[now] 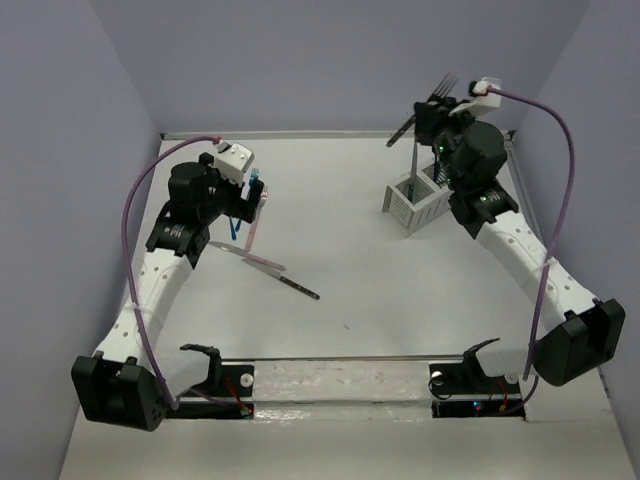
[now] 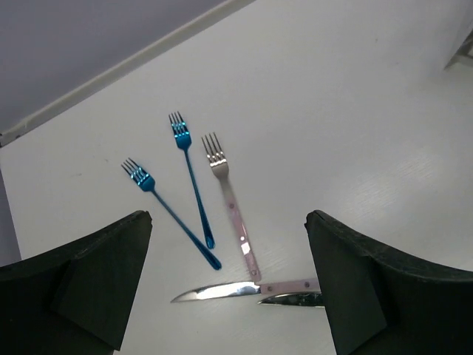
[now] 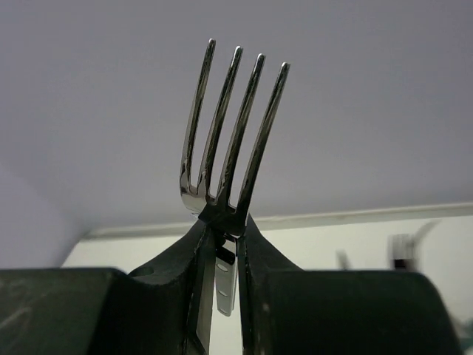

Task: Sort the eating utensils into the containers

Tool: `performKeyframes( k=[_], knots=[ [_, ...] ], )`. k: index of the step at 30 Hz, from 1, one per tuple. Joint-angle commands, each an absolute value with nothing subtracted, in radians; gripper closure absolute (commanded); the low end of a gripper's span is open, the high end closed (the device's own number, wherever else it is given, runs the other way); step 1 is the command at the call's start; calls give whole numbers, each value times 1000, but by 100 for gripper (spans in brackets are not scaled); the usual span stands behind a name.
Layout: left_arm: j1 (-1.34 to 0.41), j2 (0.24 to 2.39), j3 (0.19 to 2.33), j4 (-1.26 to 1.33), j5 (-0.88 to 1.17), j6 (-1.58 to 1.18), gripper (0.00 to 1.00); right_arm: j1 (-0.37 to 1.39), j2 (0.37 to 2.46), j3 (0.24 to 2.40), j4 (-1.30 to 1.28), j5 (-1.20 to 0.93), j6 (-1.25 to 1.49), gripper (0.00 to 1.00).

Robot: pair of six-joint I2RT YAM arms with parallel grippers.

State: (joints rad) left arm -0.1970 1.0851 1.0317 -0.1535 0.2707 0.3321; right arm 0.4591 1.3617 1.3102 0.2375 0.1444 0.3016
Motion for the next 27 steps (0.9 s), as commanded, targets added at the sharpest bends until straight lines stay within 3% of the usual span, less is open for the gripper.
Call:
performKeyframes(
  k=[1, 12, 27],
  knots=[
    [-129, 1147, 979, -155, 242, 371, 1, 329, 1368, 1270, 216, 472, 126, 100],
    [23, 1195, 821, -14, 229, 368, 1, 172, 1574, 1330, 219, 509, 106, 100],
    [46, 1213, 715, 94, 158, 385, 1, 153, 1709, 1261, 253, 485, 91, 100]
  ],
)
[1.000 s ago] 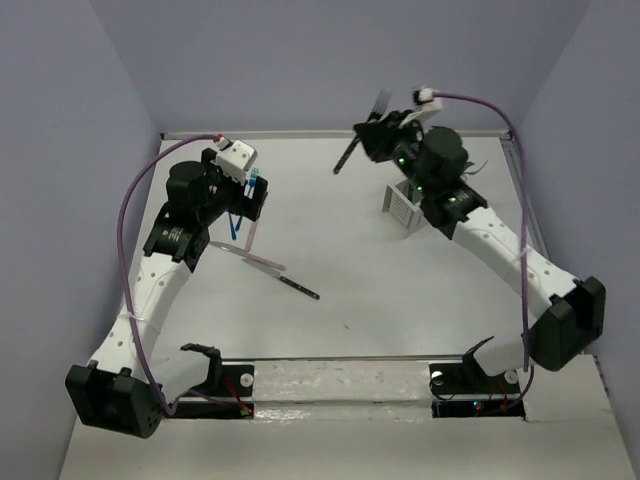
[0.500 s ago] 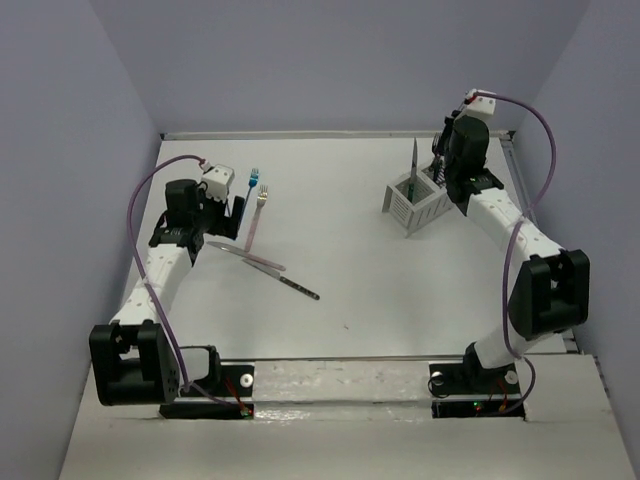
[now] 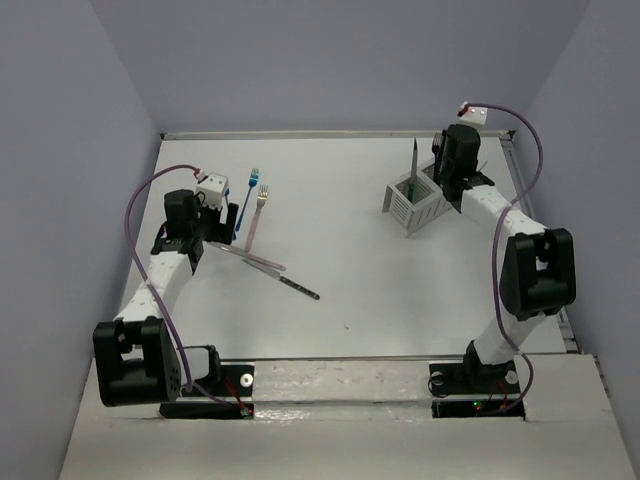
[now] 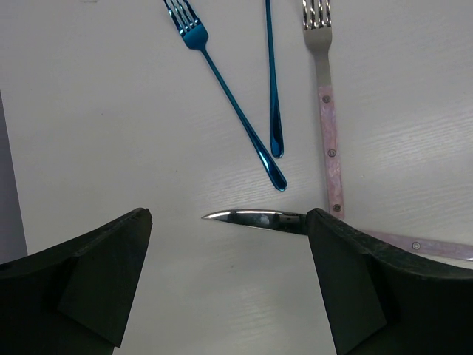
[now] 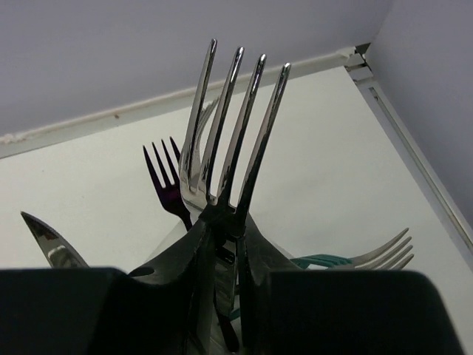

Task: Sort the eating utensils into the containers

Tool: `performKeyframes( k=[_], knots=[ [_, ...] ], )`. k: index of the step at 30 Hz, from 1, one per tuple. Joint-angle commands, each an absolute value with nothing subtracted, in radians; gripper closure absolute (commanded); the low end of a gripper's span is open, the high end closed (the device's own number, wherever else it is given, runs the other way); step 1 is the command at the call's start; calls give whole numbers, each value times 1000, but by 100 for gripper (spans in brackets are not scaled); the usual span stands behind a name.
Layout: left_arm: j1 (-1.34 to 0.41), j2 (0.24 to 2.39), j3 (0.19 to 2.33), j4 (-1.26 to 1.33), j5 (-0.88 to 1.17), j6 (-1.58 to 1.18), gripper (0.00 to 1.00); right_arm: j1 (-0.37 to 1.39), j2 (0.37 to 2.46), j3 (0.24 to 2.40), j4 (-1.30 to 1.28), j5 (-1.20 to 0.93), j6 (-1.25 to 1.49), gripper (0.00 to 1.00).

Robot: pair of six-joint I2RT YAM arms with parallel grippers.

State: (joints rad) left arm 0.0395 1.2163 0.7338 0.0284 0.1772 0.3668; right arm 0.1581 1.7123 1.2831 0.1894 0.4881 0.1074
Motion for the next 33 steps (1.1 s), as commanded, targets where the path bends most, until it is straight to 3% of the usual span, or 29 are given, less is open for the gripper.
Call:
performKeyframes(
  k=[1, 4, 7, 15, 20, 22, 27, 33],
  knots=[
    [48, 1212, 710, 97, 152, 385, 1, 153, 1706, 1249, 249, 480, 89, 86],
    [48, 1213, 706, 104, 147, 388, 1, 153, 1668, 1223, 236, 479, 84, 53],
    [48, 1215, 703, 107, 155, 388, 1, 153, 1600, 1204, 235, 480, 84, 41],
    [51, 1221, 693, 123, 149, 387, 1, 254, 1430, 1230, 127, 440, 32, 38],
    [63, 1226, 677, 144, 133, 385, 1, 443, 1428, 1296, -35, 185, -32, 38],
    [72, 1229, 670, 146, 135, 384, 1, 563, 1498, 1336, -130, 34, -57, 37],
    [95, 1221, 654, 153, 147, 383, 1, 835, 1743, 1480, -317, -24, -156, 34],
    [110, 1215, 638, 164, 166, 388, 1, 957, 1968, 1644, -466, -19, -115, 28]
  ],
)
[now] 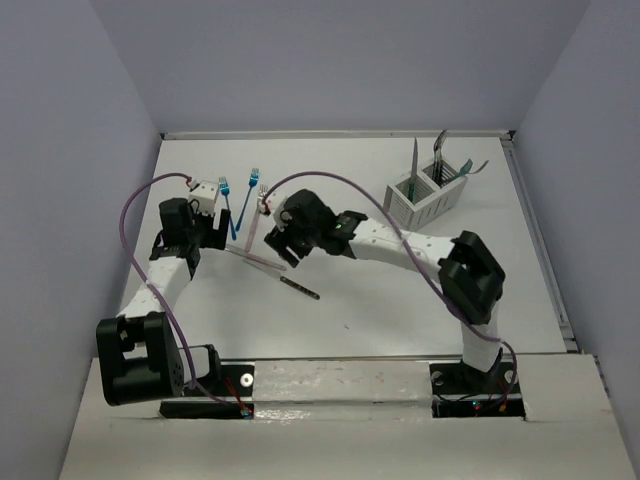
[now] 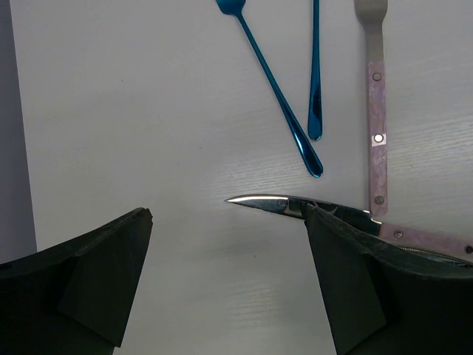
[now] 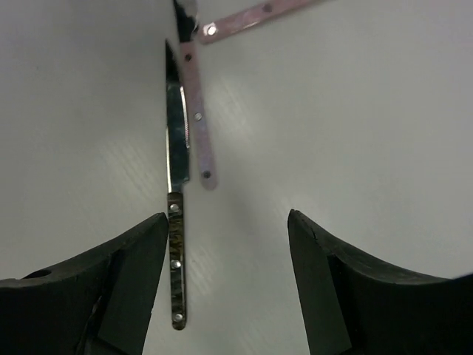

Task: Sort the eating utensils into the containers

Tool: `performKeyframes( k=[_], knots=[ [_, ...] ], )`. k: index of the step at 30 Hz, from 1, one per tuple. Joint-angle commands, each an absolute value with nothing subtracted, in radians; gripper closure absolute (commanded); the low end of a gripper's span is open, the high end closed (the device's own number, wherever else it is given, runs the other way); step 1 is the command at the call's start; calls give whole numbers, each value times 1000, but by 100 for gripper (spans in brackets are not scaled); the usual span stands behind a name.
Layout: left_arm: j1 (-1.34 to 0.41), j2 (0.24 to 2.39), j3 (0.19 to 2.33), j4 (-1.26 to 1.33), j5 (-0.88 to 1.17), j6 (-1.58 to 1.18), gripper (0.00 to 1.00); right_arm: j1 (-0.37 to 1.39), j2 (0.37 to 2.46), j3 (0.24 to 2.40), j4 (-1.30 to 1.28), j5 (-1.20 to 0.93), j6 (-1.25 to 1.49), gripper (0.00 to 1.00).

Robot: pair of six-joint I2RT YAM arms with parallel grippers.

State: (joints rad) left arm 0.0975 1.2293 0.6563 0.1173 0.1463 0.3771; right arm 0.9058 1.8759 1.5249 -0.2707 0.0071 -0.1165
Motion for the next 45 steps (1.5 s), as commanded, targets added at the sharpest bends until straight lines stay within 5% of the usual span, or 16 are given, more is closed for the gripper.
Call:
performKeyframes(
  k=[1, 10, 22, 25, 26, 30, 37, 45],
  knots=[
    [110, 1213, 637, 164, 169, 388, 1, 957, 1995, 1690, -501, -12, -103, 27],
    [112, 1210, 635, 169, 183, 393, 1, 1039, 2135, 1744, -571, 34, -51, 27],
    [112, 1213, 632, 176, 184, 397, 1, 1080, 2218, 1746, -646, 31, -18, 38],
    [112, 1209, 630, 176, 184, 397, 1, 1080, 2224, 1732, -653, 48, -5, 52],
    [112, 1207, 630, 176, 184, 397, 1, 1080, 2221, 1714, -658, 49, -3, 66],
    [112, 1195, 626, 181, 186, 399, 1, 1091, 2158, 1594, -660, 46, 48, 91],
    [112, 1187, 621, 183, 189, 400, 1, 1161, 1996, 1367, -770, 8, 90, 100],
    [114, 1169, 617, 181, 192, 402, 1, 1063, 1953, 1289, -907, 61, 265, 98]
  ],
)
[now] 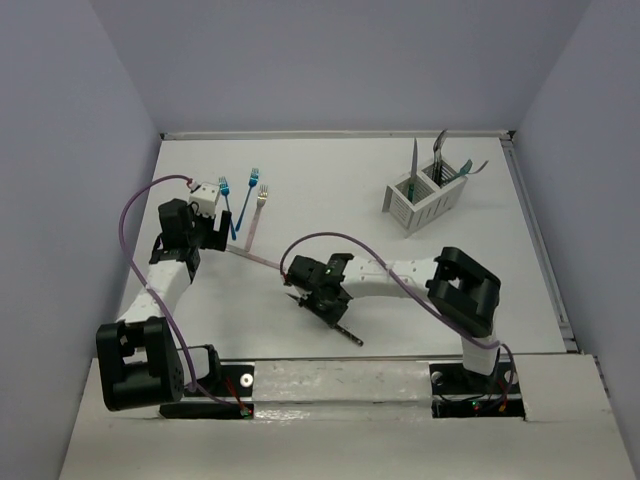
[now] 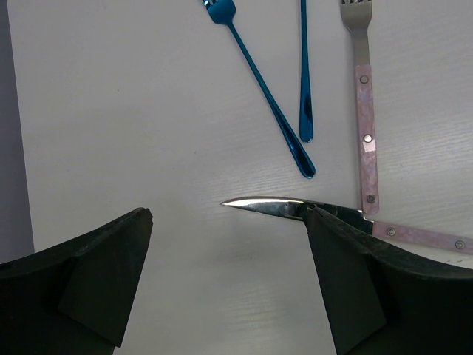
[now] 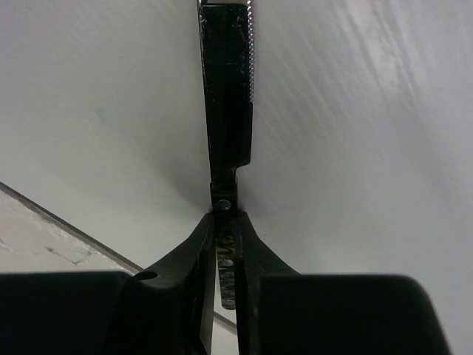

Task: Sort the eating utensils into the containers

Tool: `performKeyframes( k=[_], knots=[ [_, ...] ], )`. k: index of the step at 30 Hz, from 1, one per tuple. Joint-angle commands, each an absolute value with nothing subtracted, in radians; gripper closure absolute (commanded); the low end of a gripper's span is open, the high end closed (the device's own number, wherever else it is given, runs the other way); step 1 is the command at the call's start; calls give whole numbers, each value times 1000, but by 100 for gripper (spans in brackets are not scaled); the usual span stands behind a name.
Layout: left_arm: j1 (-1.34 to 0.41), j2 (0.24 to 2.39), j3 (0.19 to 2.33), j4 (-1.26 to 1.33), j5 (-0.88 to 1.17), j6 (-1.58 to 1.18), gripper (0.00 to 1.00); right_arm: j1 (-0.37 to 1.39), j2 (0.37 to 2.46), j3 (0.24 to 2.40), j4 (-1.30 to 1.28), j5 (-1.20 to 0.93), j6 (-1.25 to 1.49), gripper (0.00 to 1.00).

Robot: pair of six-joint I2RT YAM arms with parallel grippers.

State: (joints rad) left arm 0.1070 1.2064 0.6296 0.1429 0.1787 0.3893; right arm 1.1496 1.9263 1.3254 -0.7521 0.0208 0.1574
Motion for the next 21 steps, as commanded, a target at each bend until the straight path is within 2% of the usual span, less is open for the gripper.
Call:
performKeyframes(
  k=[1, 3, 7, 8, 10, 13, 18, 20, 21],
  knots=[
    [114, 1169, 617, 179, 190, 402, 1, 1007, 1974, 1289, -907, 75, 300, 98],
    [114, 1164, 617, 179, 189, 402, 1, 941, 2005, 1289, -900, 92, 330, 98],
    [114, 1160, 614, 181, 193, 403, 1, 881, 2020, 1305, -853, 117, 350, 87],
    [114, 1160, 612, 183, 192, 403, 1, 871, 2028, 1316, -836, 123, 350, 76],
    [114, 1163, 614, 184, 192, 403, 1, 862, 2046, 1357, -812, 139, 330, 67],
    [114, 1163, 614, 181, 190, 405, 1, 862, 2077, 1413, -807, 140, 302, 65],
    [115, 1149, 606, 187, 187, 408, 1, 853, 2117, 1419, -801, 137, 301, 68],
    [114, 1147, 604, 189, 187, 408, 1, 844, 2114, 1402, -792, 126, 301, 80],
    [112, 1149, 604, 189, 187, 408, 1, 844, 2109, 1398, -790, 126, 301, 97]
  ],
)
